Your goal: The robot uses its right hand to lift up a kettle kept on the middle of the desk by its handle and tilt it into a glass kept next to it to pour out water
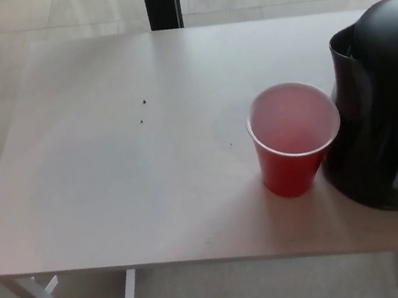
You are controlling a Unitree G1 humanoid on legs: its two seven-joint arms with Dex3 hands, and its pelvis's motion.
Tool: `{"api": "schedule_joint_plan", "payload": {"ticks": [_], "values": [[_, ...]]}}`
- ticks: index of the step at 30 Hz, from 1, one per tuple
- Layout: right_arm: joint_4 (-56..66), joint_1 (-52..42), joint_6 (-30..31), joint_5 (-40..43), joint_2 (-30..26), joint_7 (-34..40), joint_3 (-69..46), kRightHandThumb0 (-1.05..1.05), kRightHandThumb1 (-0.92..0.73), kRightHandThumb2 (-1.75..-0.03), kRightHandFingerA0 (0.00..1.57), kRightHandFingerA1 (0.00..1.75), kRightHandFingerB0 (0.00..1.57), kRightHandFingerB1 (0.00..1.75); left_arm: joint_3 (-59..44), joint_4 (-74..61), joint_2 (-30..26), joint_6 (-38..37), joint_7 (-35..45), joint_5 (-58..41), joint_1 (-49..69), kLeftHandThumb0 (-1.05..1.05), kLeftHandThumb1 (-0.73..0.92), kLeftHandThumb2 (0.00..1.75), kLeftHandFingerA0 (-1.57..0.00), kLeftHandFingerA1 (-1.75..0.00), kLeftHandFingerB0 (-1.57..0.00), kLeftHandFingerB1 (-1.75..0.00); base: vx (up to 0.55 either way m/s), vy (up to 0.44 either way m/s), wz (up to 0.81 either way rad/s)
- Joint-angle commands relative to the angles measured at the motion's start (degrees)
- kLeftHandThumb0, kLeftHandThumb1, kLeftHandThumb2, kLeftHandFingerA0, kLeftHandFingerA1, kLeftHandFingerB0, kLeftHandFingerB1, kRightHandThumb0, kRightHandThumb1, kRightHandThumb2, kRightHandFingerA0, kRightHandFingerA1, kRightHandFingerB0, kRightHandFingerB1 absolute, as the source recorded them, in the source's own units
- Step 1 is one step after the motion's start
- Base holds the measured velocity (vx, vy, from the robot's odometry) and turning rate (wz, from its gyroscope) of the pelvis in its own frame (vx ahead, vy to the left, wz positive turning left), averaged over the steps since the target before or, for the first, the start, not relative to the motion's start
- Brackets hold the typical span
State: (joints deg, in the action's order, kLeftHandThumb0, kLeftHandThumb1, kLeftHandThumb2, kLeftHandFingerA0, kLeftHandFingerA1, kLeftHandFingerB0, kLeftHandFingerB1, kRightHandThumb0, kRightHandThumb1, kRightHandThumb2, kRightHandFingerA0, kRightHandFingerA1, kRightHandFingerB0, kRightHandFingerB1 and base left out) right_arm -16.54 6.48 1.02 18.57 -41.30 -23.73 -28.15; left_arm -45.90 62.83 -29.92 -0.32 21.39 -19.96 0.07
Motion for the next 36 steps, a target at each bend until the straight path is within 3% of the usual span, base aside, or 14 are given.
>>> {"api": "schedule_joint_plan", "payload": {"ticks": [1, 4, 5, 12, 14, 17, 19, 23, 25, 27, 31, 32, 34, 36], "values": [[4.5, 6.6, 19.4, 2.3, -6.9, -16.7, 13.9, -0.72, -0.40, -0.78, 0.06, 0.51, 0.00, 0.03, -0.8, 1.2, -2.6, 2.4, 2.4, -3.7, -0.4, -1.05, 0.46, 1.21, -1.12, -1.10, -0.69, -1.59, 0.00, 0.000, 0.00], [3.7, 7.8, 21.8, 2.3, -6.9, -17.1, 15.2, -0.72, -0.40, -0.77, 0.16, 0.65, 0.00, 0.01, -0.8, 1.3, -2.7, 2.2, 2.4, -3.8, -0.5, -1.05, 0.47, 1.17, -1.12, -1.11, -0.69, -1.55, 0.00, 0.000, 0.00], [2.3, 8.1, 20.2, 0.1, -7.2, -18.2, 17.1, -0.74, -0.41, -0.74, 0.00, 0.07, 0.00, 0.00, -0.8, 1.4, -2.7, 2.0, 2.4, -3.8, -0.7, -1.05, 0.44, 1.20, -1.15, -1.06, -0.69, -1.58, 0.00, 0.000, 0.00], [-2.6, 9.9, 13.9, -7.4, -10.1, -20.8, 25.2, -0.75, -0.44, -0.82, 0.00, 0.07, 0.00, 0.00, -0.4, -0.3, -2.3, 2.4, 2.1, -4.1, -0.1, -1.05, 0.49, 1.22, -1.15, -1.09, -0.69, -1.58, 0.00, 0.000, 0.00], [-2.7, 10.2, 14.6, -8.4, -11.2, -20.9, 27.0, -0.66, -0.35, -0.73, 0.30, 0.67, 0.00, 0.00, -0.5, 0.2, -2.5, 2.7, 1.8, -4.3, -0.4, -1.05, 0.49, 1.22, -1.18, -1.04, -0.68, -1.55, 0.00, 0.000, 0.00], [-3.4, 11.2, 16.2, -7.8, -11.9, -21.9, 28.8, -0.64, -0.32, -0.71, 0.51, 0.79, 0.00, 0.01, 0.0, 0.4, -2.7, 2.0, 2.1, -4.1, -0.4, -1.05, 0.64, 0.97, -1.21, -1.05, -0.74, -1.47, 0.00, 0.000, 0.00], [-4.3, 11.8, 16.2, -8.0, -12.1, -22.3, 29.8, -0.65, -0.32, -0.72, 0.51, 0.80, 0.00, 0.01, 0.1, 0.7, -2.8, 2.2, 1.8, -4.1, -0.5, -1.05, 0.49, 1.23, -1.18, -1.05, -0.68, -1.56, 0.00, 0.000, 0.00], [-4.3, 12.1, 16.9, -7.4, -10.8, -19.7, 29.4, -0.63, -0.37, -0.75, 0.00, 0.10, 0.00, 0.05, 0.3, 0.6, -2.7, 1.8, 1.8, -4.5, -0.3, -1.05, 0.49, 1.22, -1.19, -1.04, -0.72, -1.54, 0.00, 0.000, 0.00], [-3.5, 11.4, 17.8, -6.9, -9.1, -16.5, 27.9, -0.55, -0.43, -0.53, 0.11, 0.32, 0.12, 0.26, 0.4, 0.9, -2.8, 2.0, 1.9, -4.9, -0.2, -1.05, 0.48, 1.21, -1.19, -1.01, -0.73, -1.53, 0.00, 0.000, 0.00], [-2.5, 10.8, 18.6, -7.3, -6.6, -11.3, 25.9, -0.32, -0.27, -0.86, 0.03, 0.52, 0.00, 0.47, 0.6, 1.7, -3.1, 1.9, 2.3, -5.0, -0.3, -1.05, 0.46, 1.21, -1.19, -1.01, -0.73, -1.54, 0.00, 0.000, 0.00], [-1.3, 9.8, 18.9, -7.9, -2.6, -5.7, 22.5, -0.48, -0.52, -0.56, 0.42, 0.41, 0.31, 0.33, 1.4, 1.7, -2.9, 1.4, 2.0, -4.9, -0.1, -1.05, 0.58, 1.07, -1.24, -1.01, -0.84, -1.42, 0.00, 0.000, 0.00], [-0.7, 9.3, 18.1, -8.6, -1.6, -4.0, 22.0, -0.47, -0.55, -0.56, 0.68, 0.85, 0.35, 0.35, 1.4, 1.8, -2.9, 1.4, 2.0, -4.9, 0.0, -1.05, 0.58, 1.07, -1.24, -1.01, -0.84, -1.42, 0.00, 0.000, 0.00], [-0.2, 9.0, 17.4, -8.4, 1.2, -1.1, 19.8, -0.43, -0.55, -0.56, 0.94, 0.92, 0.47, 0.40, 1.5, 1.7, -2.9, 1.4, 2.0, -5.1, 0.0, -1.05, 0.44, 1.23, -1.27, -0.95, -0.71, -1.49, 0.00, 0.000, 0.00], [-0.5, 8.7, 14.5, -6.8, 5.1, 1.8, 16.7, -0.44, -0.61, -0.59, 0.88, 0.58, 0.50, 0.44, 1.4, 1.6, -2.9, 2.0, 1.4, -5.3, -0.1, -1.05, 0.46, 1.25, -1.28, -0.95, -0.77, -1.49, 0.00, 0.000, 0.00]]}}
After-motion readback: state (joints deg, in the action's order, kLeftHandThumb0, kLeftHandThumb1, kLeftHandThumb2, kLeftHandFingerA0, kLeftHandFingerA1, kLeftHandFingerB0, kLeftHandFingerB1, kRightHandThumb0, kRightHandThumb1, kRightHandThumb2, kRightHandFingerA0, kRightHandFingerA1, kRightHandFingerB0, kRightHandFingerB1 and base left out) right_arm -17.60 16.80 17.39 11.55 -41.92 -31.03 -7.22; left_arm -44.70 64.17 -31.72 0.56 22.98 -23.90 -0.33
